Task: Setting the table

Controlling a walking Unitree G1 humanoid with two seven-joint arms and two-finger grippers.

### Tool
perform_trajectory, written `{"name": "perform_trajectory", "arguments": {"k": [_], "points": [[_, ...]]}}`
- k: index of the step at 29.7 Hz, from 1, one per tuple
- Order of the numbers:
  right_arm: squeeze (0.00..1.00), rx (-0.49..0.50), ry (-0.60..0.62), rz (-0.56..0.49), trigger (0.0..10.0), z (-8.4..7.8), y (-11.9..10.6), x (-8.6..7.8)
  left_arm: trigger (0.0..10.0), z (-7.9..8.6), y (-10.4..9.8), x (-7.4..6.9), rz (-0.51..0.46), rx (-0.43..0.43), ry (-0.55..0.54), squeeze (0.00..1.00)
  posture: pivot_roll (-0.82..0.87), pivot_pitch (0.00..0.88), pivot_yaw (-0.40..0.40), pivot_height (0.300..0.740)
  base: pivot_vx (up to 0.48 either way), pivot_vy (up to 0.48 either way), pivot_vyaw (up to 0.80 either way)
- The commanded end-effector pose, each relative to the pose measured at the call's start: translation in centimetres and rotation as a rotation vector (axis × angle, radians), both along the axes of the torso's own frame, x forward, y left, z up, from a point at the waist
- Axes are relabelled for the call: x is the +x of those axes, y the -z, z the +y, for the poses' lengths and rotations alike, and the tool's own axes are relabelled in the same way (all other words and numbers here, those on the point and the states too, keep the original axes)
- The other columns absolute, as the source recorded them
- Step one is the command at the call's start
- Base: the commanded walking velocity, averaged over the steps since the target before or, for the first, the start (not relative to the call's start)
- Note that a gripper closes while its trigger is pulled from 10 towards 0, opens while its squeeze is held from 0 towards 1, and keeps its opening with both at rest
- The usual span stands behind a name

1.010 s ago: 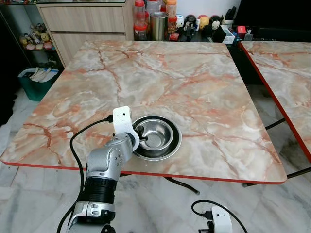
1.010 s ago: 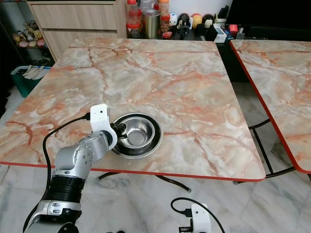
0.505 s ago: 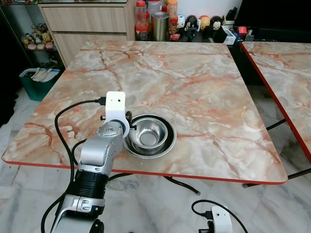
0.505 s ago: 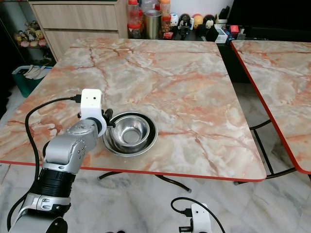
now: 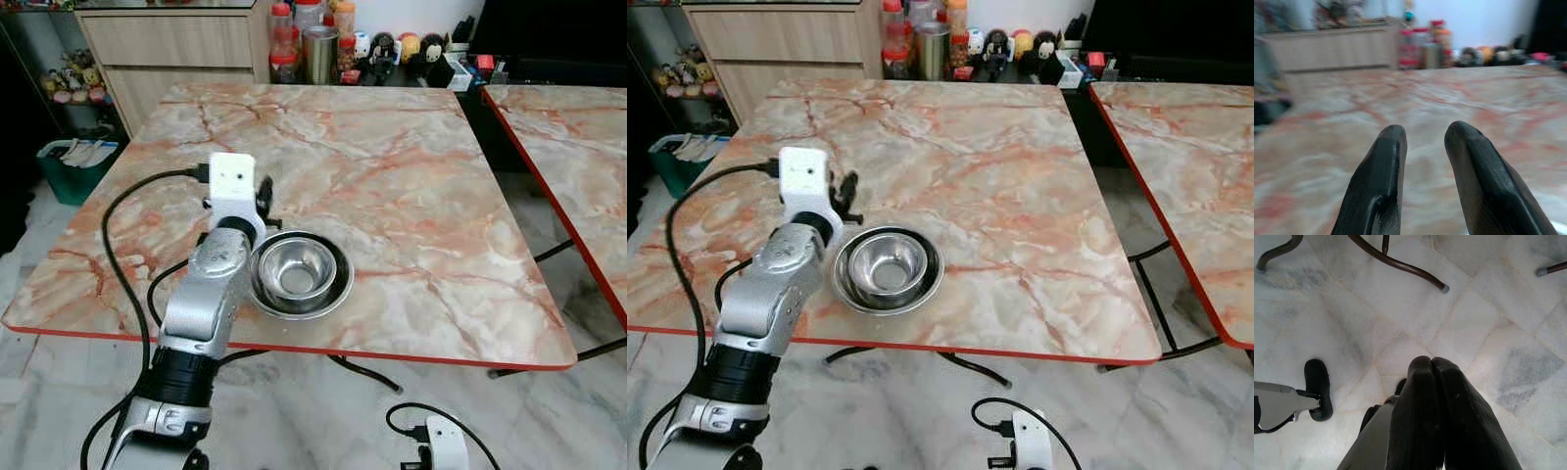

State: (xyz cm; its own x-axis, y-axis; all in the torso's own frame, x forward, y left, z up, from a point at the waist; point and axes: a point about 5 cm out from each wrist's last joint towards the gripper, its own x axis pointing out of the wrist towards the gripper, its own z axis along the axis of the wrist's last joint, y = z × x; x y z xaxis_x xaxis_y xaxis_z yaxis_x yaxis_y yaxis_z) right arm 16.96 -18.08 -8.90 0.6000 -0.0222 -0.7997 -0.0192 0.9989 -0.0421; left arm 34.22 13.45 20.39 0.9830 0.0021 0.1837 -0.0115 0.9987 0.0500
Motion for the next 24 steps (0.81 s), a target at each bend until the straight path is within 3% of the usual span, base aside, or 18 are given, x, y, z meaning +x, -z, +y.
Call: {"name": "perform_trajectory", "arguments": {"k": [1,9,16,24], "points": [[0.0,0.005,0.014,-0.01,10.0,-0.2,0.0,0.0,10.0,1.6,0.8,-0.2,-0.018,0.021,-0.075,0.0,0.0,0.041,-0.006,0.74,0.0,0.0,0.0],[0.0,0.0,0.008,-0.02,10.0,-0.3,-0.1,0.1,10.0,2.5,1.9,-1.2,-0.094,0.049,-0.094,0.0,0.0,0.03,-0.008,0.74,0.0,0.0,0.0],[0.0,-0.002,-0.002,-0.029,10.0,-0.3,-0.3,0.6,10.0,1.0,2.2,-1.0,-0.139,0.027,-0.085,0.0,0.01,0.036,-0.019,0.74,0.0,0.0,0.0],[0.0,-0.009,0.005,-0.028,10.0,-0.8,-0.4,0.5,10.0,0.6,2.1,-0.7,-0.162,0.007,-0.088,0.0,-0.01,0.047,-0.025,0.74,0.0,-0.48,0.0]]}}
